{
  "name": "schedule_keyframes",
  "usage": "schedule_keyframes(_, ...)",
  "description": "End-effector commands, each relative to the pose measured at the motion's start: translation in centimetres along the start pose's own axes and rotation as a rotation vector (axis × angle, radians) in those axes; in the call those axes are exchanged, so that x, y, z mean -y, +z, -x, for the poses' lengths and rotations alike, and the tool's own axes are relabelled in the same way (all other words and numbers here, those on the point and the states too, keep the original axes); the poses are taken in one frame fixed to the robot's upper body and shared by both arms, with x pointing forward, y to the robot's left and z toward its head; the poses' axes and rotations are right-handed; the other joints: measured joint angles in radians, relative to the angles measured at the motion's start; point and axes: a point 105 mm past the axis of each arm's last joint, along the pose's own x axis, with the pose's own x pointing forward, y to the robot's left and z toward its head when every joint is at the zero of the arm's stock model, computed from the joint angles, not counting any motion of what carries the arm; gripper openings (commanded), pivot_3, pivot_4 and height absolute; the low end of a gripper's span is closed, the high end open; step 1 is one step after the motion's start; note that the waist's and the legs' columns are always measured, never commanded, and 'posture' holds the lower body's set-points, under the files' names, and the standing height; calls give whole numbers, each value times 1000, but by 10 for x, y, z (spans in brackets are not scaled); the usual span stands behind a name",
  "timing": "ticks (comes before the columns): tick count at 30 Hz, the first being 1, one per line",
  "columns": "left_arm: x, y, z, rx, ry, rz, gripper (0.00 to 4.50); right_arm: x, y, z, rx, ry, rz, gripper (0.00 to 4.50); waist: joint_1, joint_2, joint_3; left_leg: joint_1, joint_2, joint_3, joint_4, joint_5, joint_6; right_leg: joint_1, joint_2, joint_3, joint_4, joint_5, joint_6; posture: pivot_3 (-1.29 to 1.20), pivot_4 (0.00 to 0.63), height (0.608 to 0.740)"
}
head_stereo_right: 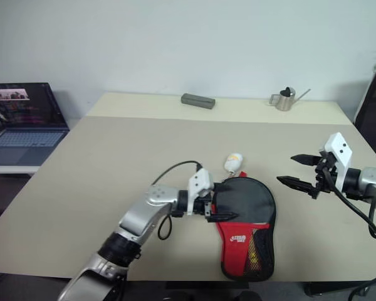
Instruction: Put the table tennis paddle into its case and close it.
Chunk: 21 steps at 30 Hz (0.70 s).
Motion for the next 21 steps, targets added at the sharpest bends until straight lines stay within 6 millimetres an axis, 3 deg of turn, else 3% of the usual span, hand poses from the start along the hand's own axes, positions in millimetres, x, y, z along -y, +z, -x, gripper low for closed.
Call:
schedule_keyframes(1,-5,6,-13,11,9,-53,4476,3,15,1,34,-6,48,4500,0,1,-1,0,0,0,0,0,0,0,0,0,0,0,0,0,150,740)
schedule_keyframes(11,-2,-48,-31,-139,5,-16,4476,8,33,-18,81,-9,39,4500,1,4,-5,1,-1,1,1,0,0,0,2,-1,0,1,2,0,150,740)
schedule_keyframes(16,-1,-55,-35,-138,15,-1,4476,19,38,-48,66,-68,-49,4500,2,7,-8,1,-1,1,2,0,0,0,2,-1,0,2,3,0,150,740)
schedule_keyframes(21,1,-57,-36,-129,18,3,4476,30,44,-91,31,-122,-181,4500,3,8,-10,1,-2,0,4,0,0,-2,1,0,0,2,3,0,150,740)
